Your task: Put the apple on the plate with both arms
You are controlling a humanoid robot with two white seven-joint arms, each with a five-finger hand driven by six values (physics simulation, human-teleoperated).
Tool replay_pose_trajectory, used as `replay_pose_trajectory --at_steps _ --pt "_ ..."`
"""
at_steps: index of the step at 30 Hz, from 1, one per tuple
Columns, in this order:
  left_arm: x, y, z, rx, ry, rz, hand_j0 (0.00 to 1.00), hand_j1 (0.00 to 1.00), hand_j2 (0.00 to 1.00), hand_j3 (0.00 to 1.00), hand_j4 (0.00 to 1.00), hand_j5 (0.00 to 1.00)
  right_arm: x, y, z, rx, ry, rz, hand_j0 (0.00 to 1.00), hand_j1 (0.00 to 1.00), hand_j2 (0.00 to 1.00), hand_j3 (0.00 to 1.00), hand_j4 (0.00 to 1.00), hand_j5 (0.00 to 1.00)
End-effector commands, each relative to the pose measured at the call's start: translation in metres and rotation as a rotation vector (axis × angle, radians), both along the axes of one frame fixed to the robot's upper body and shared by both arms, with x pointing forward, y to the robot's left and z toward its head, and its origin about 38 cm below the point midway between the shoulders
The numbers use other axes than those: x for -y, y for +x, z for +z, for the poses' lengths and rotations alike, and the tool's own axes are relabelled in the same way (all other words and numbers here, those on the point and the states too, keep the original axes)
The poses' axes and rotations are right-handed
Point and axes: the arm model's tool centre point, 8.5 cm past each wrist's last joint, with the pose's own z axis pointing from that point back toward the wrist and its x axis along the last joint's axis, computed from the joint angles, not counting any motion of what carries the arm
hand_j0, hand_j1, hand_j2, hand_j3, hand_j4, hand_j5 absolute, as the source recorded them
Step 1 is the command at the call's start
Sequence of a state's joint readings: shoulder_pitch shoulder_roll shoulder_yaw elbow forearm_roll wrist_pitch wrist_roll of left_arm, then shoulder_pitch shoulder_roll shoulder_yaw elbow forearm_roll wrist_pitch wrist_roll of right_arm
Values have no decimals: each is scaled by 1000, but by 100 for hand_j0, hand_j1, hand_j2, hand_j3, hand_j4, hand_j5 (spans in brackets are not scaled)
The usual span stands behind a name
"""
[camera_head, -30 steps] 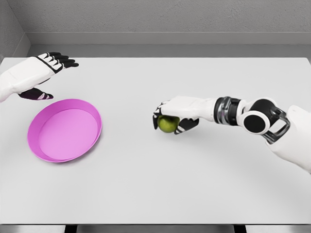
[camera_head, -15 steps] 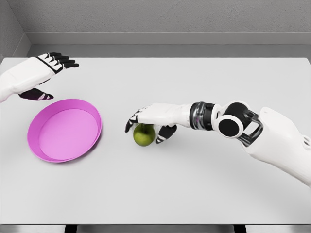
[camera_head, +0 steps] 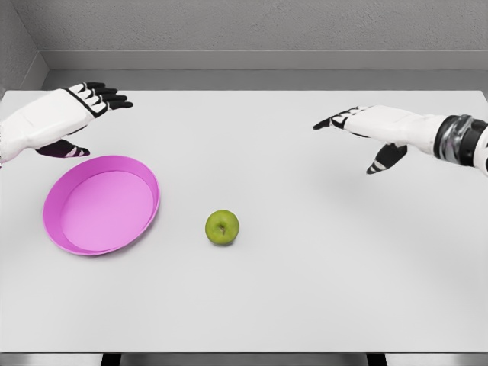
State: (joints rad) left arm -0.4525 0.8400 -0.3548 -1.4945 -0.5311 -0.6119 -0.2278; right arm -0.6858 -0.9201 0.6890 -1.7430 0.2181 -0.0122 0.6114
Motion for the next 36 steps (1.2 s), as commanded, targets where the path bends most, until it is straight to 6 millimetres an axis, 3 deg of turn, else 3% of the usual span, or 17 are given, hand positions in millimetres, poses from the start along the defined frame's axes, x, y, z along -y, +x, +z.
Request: replay_pose_trajectory --at_steps 1,5,8,13,16,18,24,36 --pt "29 -11 -2 -15 37 -89 100 100 100 100 100 100 40 2 39 89 -16 -80 100 100 100 100 100 100" --pt "61 -22 -1 -24 84 -192 100 100 100 100 100 100 53 3 27 68 -12 -87 100 100 100 100 100 100" --pt "96 -22 -16 -43 136 -280 100 100 100 100 100 100 51 2 30 79 -8 -66 100 100 100 100 100 100" --pt "127 -26 -30 -74 152 -358 100 100 100 100 100 100 54 3 31 78 -5 -78 100 100 100 100 100 100" --pt "151 -29 -40 -77 172 -413 100 100 100 100 100 100 76 11 22 52 -4 -148 100 100 100 100 100 100" --pt "164 -32 -48 -89 183 -441 100 100 100 100 100 100 74 10 20 48 -1 -141 100 100 100 100 100 100" --pt "173 -37 -66 -115 269 -466 100 100 100 100 100 100 67 4 -1 2 2 -125 100 100 100 100 100 100" --pt "185 -44 -79 -143 310 -503 100 100 100 100 100 100 67 1 -5 -7 -1 -120 100 100 100 100 100 100"
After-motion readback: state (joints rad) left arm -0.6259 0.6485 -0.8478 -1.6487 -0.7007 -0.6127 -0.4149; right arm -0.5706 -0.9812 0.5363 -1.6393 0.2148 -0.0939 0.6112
